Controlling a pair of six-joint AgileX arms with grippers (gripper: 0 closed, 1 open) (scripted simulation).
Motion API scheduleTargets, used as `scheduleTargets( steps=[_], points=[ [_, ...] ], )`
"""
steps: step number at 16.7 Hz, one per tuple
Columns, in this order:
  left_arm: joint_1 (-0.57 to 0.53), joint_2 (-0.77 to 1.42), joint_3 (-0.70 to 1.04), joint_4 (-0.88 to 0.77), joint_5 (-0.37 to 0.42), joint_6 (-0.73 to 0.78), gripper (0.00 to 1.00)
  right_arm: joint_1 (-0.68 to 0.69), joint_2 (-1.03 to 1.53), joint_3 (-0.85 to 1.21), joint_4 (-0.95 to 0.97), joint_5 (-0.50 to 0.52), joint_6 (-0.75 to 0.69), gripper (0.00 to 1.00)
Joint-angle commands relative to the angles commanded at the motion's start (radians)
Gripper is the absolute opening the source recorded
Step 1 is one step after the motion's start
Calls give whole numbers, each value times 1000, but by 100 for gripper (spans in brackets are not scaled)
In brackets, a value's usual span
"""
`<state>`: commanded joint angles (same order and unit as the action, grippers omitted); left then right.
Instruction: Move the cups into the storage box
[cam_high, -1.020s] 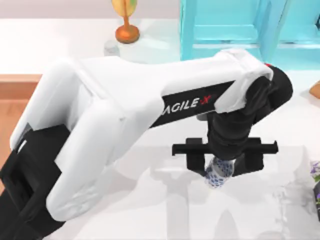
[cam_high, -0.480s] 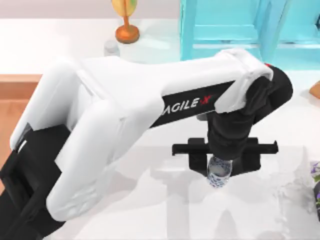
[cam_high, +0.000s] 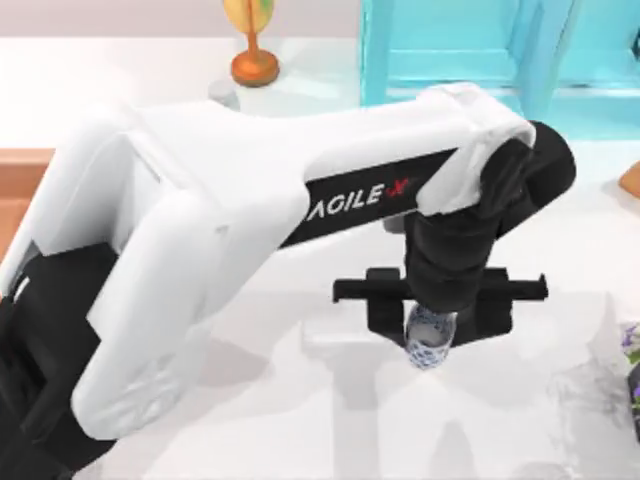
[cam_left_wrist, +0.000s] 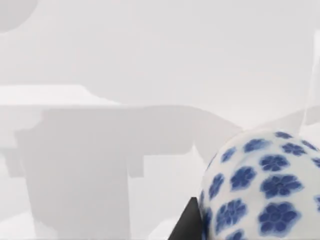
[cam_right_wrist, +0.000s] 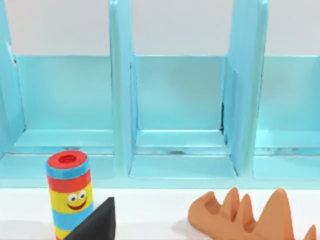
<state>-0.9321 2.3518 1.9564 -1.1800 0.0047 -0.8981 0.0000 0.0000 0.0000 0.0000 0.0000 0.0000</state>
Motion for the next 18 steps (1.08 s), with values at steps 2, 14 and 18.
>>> scheduleTargets(
  steps=[2,14,18],
  points=[
    [30,-75,-41,-30,-1,30,0,0,0,0,0,0,0,100],
    [133,-328,-176,-147,-4,133,0,0,0,0,0,0,0,100],
    [238,-332,-183,-165,2,239,0,0,0,0,0,0,0,100]
  ],
)
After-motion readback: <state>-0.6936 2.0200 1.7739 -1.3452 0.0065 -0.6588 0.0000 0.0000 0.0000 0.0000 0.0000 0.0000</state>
